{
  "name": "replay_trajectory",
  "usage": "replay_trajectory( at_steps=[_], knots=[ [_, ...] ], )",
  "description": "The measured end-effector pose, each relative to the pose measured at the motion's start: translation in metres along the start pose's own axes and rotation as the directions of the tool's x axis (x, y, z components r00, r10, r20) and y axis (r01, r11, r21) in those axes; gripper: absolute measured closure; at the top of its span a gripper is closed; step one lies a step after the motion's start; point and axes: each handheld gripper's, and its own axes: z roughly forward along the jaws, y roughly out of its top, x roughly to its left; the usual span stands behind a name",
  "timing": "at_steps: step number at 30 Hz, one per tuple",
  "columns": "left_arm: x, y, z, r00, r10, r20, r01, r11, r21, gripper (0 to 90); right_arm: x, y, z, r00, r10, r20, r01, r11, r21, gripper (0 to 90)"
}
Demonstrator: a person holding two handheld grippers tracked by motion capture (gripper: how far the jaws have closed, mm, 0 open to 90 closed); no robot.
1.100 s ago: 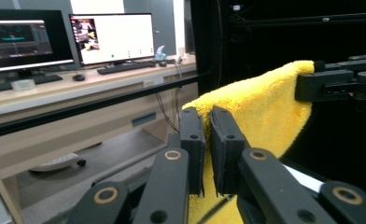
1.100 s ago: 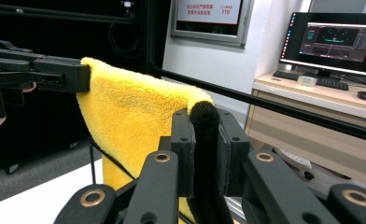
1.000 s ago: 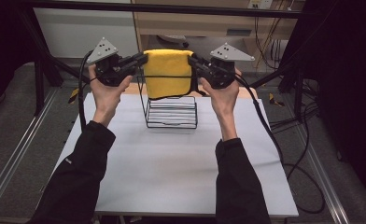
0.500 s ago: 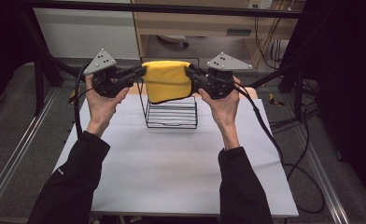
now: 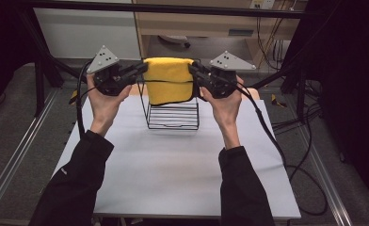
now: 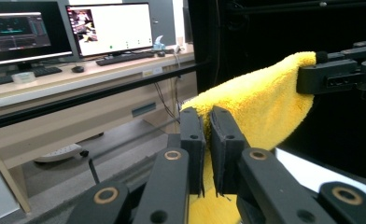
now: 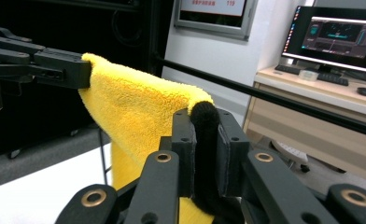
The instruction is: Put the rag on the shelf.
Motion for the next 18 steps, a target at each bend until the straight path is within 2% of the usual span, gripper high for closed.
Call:
replay_trajectory(
  at_steps=[4, 8, 18],
  knots=[
    [-0.001, 0.008, 0.001, 1.0000, 0.007, -0.006, -0.007, 1.0000, -0.006, 84.4, -0.005, 0.008, 0.002, 0.9998, 0.014, 0.016, -0.013, 1.000, -0.011, 80.3],
    [-0.001, 0.011, 0.000, 0.9999, 0.010, -0.006, -0.010, 0.9999, -0.011, 84.4, -0.005, 0.012, 0.000, 0.9998, 0.004, 0.017, -0.004, 1.000, -0.024, 80.3],
    [-0.004, -0.011, 0.000, 0.9998, 0.019, 0.012, -0.020, 0.9993, 0.033, 84.2, 0.001, -0.006, -0.002, 0.9999, -0.013, -0.004, 0.013, 1.000, 0.025, 79.7]
  ],
)
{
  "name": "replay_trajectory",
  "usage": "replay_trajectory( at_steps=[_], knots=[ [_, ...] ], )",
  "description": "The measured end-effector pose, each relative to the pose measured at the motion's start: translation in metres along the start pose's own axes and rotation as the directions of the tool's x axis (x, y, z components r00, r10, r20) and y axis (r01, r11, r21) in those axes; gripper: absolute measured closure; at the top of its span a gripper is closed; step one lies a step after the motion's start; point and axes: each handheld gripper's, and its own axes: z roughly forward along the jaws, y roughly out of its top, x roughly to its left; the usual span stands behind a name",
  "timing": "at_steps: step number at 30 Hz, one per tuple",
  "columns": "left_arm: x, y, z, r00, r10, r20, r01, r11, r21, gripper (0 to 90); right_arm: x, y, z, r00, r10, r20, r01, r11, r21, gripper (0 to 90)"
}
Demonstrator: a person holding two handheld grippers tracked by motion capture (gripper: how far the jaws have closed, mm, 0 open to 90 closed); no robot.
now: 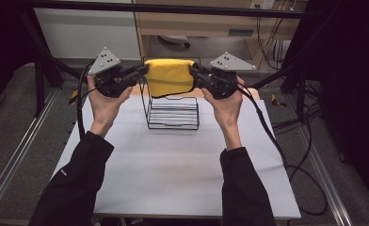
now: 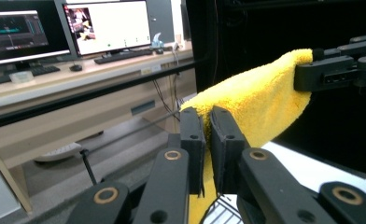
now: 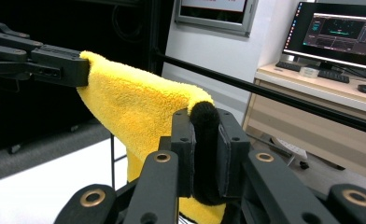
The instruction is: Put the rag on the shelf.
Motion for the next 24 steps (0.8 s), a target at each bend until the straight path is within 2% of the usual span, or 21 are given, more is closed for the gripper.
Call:
replay_trajectory(
  at_steps=[3, 10, 14, 18, 21, 24],
  knots=[
    [-0.002, -0.006, 0.001, 1.0000, 0.008, 0.005, -0.008, 0.9998, 0.020, 84.0, 0.001, -0.007, 0.002, 0.9998, -0.018, 0.003, 0.018, 1.000, 0.020, 79.7],
    [-0.007, -0.019, -0.004, 0.9994, 0.010, 0.033, -0.012, 0.9991, 0.041, 83.7, 0.006, -0.022, -0.005, 0.9995, -0.007, -0.030, 0.007, 1.000, 0.028, 79.3],
    [-0.010, -0.030, -0.003, 0.9990, 0.038, 0.025, -0.040, 0.9957, 0.083, 82.7, 0.011, -0.034, -0.007, 0.9988, -0.006, -0.048, 0.010, 0.997, 0.080, 79.0],
    [-0.012, -0.041, -0.001, 0.9991, 0.024, 0.034, -0.028, 0.9926, 0.118, 82.4, 0.013, -0.045, -0.004, 0.9983, 0.007, -0.058, 0.000, 0.993, 0.119, 78.8],
    [-0.011, -0.047, 0.000, 0.9991, 0.020, 0.038, -0.025, 0.9904, 0.136, 81.3, 0.012, -0.051, -0.003, 0.9979, 0.015, -0.062, -0.007, 0.991, 0.131, 78.3],
    [-0.011, -0.051, -0.001, 0.9990, -0.001, 0.046, -0.007, 0.9868, 0.162, 78.6, 0.011, -0.056, -0.002, 0.9976, 0.017, -0.067, -0.008, 0.991, 0.136, 77.6]
  ],
)
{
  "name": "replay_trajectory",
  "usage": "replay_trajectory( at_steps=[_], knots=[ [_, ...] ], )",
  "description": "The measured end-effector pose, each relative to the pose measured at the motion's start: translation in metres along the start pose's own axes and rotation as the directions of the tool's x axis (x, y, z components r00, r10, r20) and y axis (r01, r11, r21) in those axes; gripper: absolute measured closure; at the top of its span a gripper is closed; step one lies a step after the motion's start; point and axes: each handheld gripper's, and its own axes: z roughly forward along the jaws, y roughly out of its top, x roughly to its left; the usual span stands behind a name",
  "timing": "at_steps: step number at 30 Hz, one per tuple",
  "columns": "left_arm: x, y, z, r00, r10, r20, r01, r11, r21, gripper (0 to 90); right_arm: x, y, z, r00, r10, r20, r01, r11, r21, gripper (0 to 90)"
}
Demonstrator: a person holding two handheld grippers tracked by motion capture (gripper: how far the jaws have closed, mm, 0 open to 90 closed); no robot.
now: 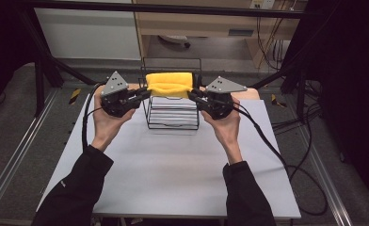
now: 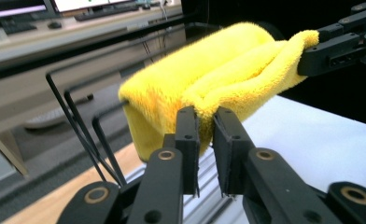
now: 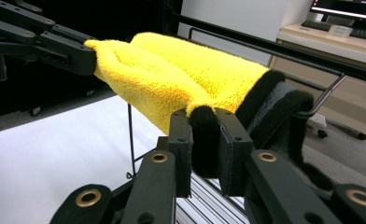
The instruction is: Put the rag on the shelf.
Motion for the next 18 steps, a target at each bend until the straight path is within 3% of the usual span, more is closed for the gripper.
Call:
replay_trajectory(
  at_steps=[4, 10, 15, 18],
  knots=[
    [0.001, 0.002, -0.007, 0.9990, -0.039, 0.023, 0.038, 0.9993, 0.002, 72.0, 0.000, -0.002, 0.001, 1.0000, -0.002, -0.006, 0.002, 1.000, 0.006, 76.0],
    [0.001, 0.006, -0.012, 0.9956, -0.073, 0.058, 0.074, 0.9972, -0.013, 75.8, 0.000, -0.001, -0.003, 0.9998, -0.010, -0.016, 0.010, 1.000, 0.023, 69.4],
    [-0.001, 0.002, -0.007, 0.9958, -0.071, 0.057, 0.069, 0.9967, 0.042, 81.5, 0.002, -0.001, -0.010, 0.9992, 0.003, -0.041, -0.002, 1.000, 0.015, 62.9],
    [-0.002, -0.004, -0.001, 0.9973, -0.051, 0.052, 0.046, 0.9951, 0.087, 83.1, 0.003, -0.001, -0.010, 0.9984, 0.018, -0.054, -0.017, 1.000, 0.017, 66.1]
  ],
)
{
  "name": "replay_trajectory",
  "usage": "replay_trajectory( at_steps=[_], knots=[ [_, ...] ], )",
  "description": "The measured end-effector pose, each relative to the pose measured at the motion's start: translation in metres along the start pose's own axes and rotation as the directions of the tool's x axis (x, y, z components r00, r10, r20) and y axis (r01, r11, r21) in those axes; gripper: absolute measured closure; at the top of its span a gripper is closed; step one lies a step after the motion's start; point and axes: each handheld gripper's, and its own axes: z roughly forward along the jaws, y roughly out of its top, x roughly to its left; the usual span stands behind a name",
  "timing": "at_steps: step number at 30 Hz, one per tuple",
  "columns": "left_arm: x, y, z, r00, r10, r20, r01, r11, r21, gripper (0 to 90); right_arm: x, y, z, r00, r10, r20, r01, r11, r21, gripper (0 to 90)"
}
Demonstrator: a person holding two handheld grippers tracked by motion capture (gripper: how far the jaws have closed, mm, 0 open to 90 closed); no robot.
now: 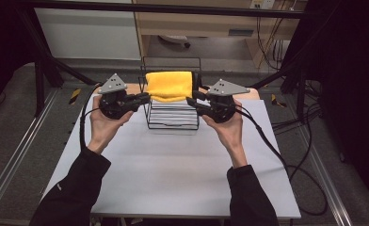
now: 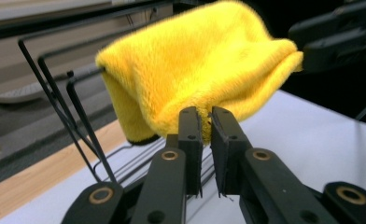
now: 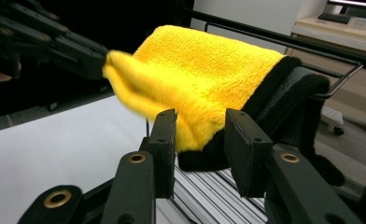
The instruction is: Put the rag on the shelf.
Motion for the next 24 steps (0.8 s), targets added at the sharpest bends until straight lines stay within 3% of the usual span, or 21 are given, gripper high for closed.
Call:
replay_trajectory(
  at_steps=[3, 6, 11, 17, 24],
  knots=[
    [0.000, -0.006, 0.006, 1.0000, 0.001, 0.001, -0.001, 0.9998, 0.022, 84.5, 0.001, -0.002, 0.000, 0.9990, 0.032, -0.032, -0.032, 0.999, 0.000, 74.5],
    [0.001, -0.011, 0.013, 0.9999, -0.007, -0.007, 0.008, 0.9991, 0.041, 86.0, -0.002, -0.008, 0.005, 0.9982, 0.058, -0.016, -0.057, 0.997, 0.043, 84.6],
    [0.005, -0.018, 0.025, 0.9992, -0.028, -0.027, 0.029, 0.9978, 0.059, 89.2, -0.008, -0.022, 0.019, 0.9958, 0.090, 0.019, -0.091, 0.992, 0.084, 86.8],
    [0.005, -0.025, 0.025, 0.9992, -0.034, -0.022, 0.036, 0.9970, 0.069, 87.7, -0.013, -0.030, 0.019, 0.9945, 0.102, 0.023, -0.103, 0.992, 0.072, 80.3],
    [0.006, -0.037, 0.013, 0.9988, -0.046, -0.015, 0.047, 0.9939, 0.100, 70.4, -0.015, -0.033, -0.007, 0.9920, 0.125, 0.017, -0.126, 0.990, 0.064, 60.8]
  ],
)
